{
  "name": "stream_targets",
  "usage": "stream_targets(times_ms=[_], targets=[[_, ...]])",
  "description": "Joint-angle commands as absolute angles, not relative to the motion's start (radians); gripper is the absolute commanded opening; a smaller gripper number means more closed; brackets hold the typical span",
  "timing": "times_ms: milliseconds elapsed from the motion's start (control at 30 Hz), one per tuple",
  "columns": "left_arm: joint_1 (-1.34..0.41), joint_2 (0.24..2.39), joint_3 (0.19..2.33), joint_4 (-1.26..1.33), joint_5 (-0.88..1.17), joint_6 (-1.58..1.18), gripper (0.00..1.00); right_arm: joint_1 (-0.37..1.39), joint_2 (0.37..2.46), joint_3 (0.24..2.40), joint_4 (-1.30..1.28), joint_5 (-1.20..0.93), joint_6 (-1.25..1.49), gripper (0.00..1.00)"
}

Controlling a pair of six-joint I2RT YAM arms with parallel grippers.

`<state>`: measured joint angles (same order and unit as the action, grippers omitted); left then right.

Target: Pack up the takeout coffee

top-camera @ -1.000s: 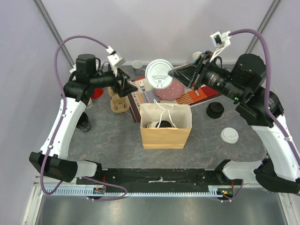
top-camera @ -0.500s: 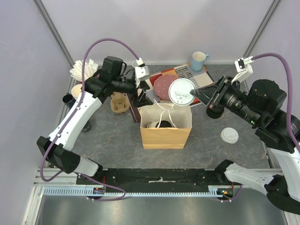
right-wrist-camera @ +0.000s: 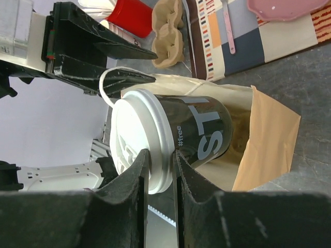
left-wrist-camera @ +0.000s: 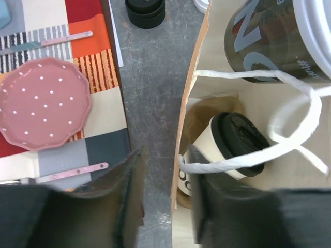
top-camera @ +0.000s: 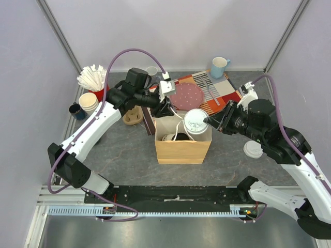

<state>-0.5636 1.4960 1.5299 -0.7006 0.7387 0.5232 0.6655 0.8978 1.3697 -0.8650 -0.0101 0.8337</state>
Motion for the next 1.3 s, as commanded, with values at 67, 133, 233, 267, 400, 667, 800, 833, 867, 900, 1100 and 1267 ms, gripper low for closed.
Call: stream_targets(times_ms=[67, 133, 233, 267, 400, 667, 800, 833, 867, 900, 1100, 1267], targets=[[-0.571, 1.502, 1.506, -0.627, 0.718, 0.462, 0.1, 0.661, 0.868, 1.31, -0.789, -0.014, 0.868, 0.01], [-0.571, 1.502, 1.508, -0.629, 0.701, 0.433, 0.02, 0.66, 0.868, 1.273, -0.772, -0.029, 0.887, 0.01], [-0.569, 1.493, 1.514, -0.629, 0.657, 0.381, 0.02, 0.65, 0.864, 1.241, -0.758, -0.026, 0.914, 0.05], [-0.566, 1.49, 1.517, -0.629, 0.643, 0.365, 0.02, 0.647, 0.858, 1.23, -0.753, -0.023, 0.92, 0.05], [-0.563, 1.476, 1.52, -0.643, 0.65, 0.295, 0.02, 0.62, 0.859, 1.171, -0.727, -0.069, 0.943, 0.04], [-0.563, 1.445, 1.489, -0.678, 0.713, 0.31, 0.02, 0.568, 0.952, 1.097, -0.655, -0.138, 0.928, 0.01], [-0.563, 1.44, 1.489, -0.689, 0.712, 0.327, 0.02, 0.56, 0.999, 1.074, -0.653, -0.156, 0.916, 0.0], [-0.563, 1.439, 1.489, -0.69, 0.713, 0.328, 0.02, 0.561, 1.02, 1.075, -0.657, -0.15, 0.913, 0.0], [-0.563, 1.44, 1.491, -0.692, 0.712, 0.331, 0.02, 0.561, 1.029, 1.077, -0.658, -0.144, 0.907, 0.0], [-0.563, 1.44, 1.496, -0.695, 0.713, 0.331, 0.02, 0.561, 1.038, 1.081, -0.663, -0.138, 0.89, 0.0], [-0.563, 1.434, 1.505, -0.741, 0.695, 0.331, 0.02, 0.56, 1.098, 1.175, -0.84, -0.058, 0.778, 0.0], [-0.563, 1.398, 1.457, -0.796, 0.673, 0.318, 0.02, 0.56, 1.175, 1.178, -0.914, -0.161, 0.706, 0.0]])
